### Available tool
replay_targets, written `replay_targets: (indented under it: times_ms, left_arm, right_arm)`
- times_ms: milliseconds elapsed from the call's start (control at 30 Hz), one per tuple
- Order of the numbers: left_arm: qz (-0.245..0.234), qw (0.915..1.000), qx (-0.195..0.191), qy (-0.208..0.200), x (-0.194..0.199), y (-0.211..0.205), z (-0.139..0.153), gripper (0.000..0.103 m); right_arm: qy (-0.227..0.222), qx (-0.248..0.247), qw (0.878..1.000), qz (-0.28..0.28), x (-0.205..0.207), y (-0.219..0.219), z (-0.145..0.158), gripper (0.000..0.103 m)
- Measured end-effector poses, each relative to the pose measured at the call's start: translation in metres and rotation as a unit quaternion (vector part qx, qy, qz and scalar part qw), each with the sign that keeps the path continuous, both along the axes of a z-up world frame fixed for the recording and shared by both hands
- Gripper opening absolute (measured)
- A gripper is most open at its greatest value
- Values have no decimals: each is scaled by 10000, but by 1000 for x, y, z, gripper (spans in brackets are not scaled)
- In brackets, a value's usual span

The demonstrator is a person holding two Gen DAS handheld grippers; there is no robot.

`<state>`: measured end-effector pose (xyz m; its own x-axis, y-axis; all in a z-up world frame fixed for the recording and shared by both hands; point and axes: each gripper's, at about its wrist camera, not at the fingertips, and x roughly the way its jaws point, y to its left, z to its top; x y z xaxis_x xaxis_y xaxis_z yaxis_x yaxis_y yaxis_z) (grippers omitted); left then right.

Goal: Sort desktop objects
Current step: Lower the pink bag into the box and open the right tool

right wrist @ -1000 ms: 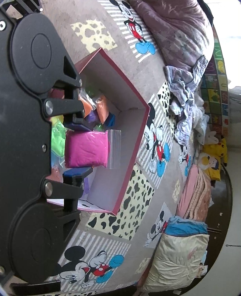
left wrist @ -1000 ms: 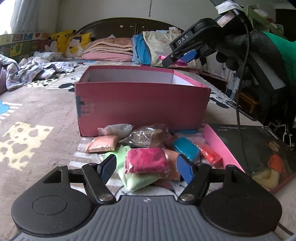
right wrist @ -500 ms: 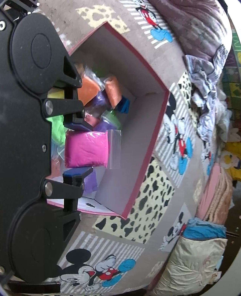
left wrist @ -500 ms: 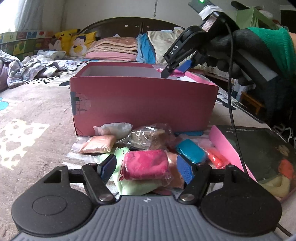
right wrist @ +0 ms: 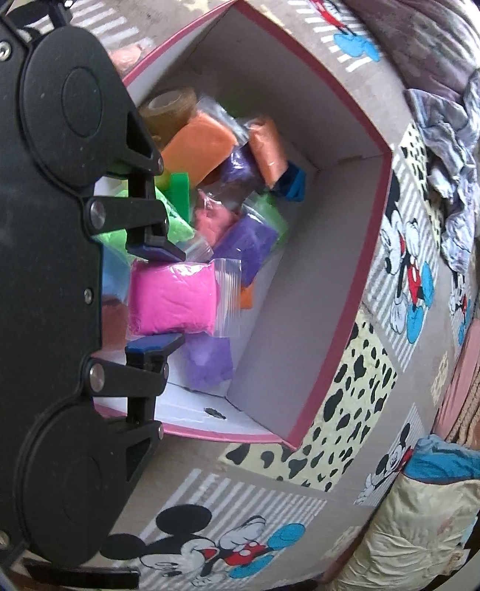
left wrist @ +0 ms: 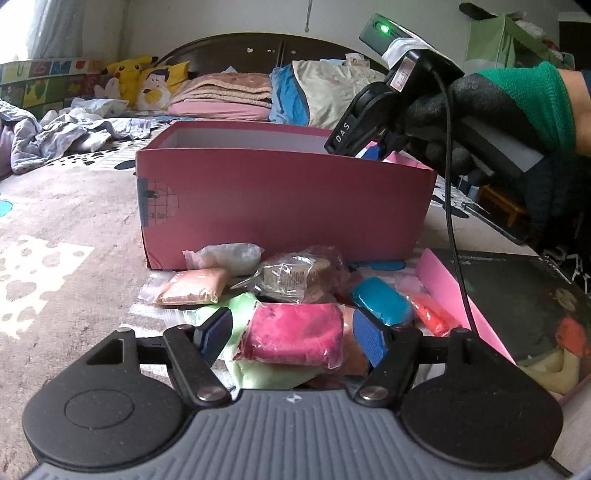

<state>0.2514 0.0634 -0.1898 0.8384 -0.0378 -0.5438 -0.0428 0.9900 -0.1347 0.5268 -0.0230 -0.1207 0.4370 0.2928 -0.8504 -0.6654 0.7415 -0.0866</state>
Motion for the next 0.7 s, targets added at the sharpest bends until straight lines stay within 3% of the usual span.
replay_targets:
  times_ms: [333, 500, 700]
  left_arm:
    - [3, 10000, -17, 1, 0, 1, 0, 71]
    - [6, 10000, -6, -3, 0, 1, 0, 71]
    - [-41, 10000, 0, -4, -1, 0, -1, 71]
  right_arm:
    - [-31, -157, 9999, -40, 1, 4, -1, 41]
    - [-179, -128, 9997, -132, 0, 1, 3, 61]
    - [-536, 107, 9985, -81, -15, -7, 18, 61]
